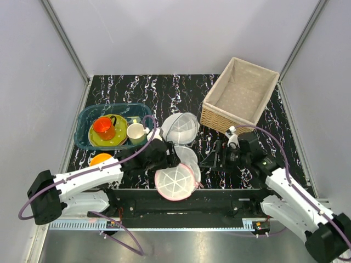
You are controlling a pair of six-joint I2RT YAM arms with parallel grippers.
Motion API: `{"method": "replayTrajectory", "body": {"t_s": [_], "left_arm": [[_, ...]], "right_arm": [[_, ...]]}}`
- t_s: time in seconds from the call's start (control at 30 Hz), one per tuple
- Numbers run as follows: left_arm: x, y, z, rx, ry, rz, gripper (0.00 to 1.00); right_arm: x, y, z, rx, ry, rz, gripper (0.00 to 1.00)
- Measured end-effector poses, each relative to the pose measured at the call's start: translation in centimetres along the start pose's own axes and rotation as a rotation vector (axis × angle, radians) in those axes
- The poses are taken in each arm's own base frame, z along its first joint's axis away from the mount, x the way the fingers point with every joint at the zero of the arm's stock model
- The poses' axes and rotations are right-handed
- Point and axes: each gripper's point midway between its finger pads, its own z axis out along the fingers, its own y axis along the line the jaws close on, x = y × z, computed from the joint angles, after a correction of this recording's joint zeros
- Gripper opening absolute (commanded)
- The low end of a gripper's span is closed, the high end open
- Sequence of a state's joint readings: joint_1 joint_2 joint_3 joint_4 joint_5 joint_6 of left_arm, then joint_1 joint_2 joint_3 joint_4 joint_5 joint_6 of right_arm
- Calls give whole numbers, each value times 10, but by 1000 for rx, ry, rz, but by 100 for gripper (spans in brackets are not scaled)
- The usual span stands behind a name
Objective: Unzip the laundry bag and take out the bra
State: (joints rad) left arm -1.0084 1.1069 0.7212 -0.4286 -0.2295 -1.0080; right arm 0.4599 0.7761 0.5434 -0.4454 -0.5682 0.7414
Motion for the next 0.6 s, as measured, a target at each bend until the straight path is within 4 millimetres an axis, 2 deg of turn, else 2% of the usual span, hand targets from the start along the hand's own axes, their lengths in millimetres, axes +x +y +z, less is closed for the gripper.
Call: {"method": "replayTrajectory", "body": {"t_s": [0.03,0.17,0.33,0.47,0.57,0.6], "left_arm": [[-2,-2,1,11,1,4,79],[-2,-6,7,37,18,27,79],[7,-6,21,27,70,63,79],[7,-10,23,38,77,72,79],[4,-17,22,57,76,70,79],[3,-19,22,61,76,69,79]], "right_arm": [[3,0,4,3,16,-4,79],[20,4,23,17,79,-28,73],[30,6,40,16,101,-52,71],[37,2,54,24,122,-49,69],[45,0,67,29,160,-58,59],[50,-1,71,31,178,-63,52]]}}
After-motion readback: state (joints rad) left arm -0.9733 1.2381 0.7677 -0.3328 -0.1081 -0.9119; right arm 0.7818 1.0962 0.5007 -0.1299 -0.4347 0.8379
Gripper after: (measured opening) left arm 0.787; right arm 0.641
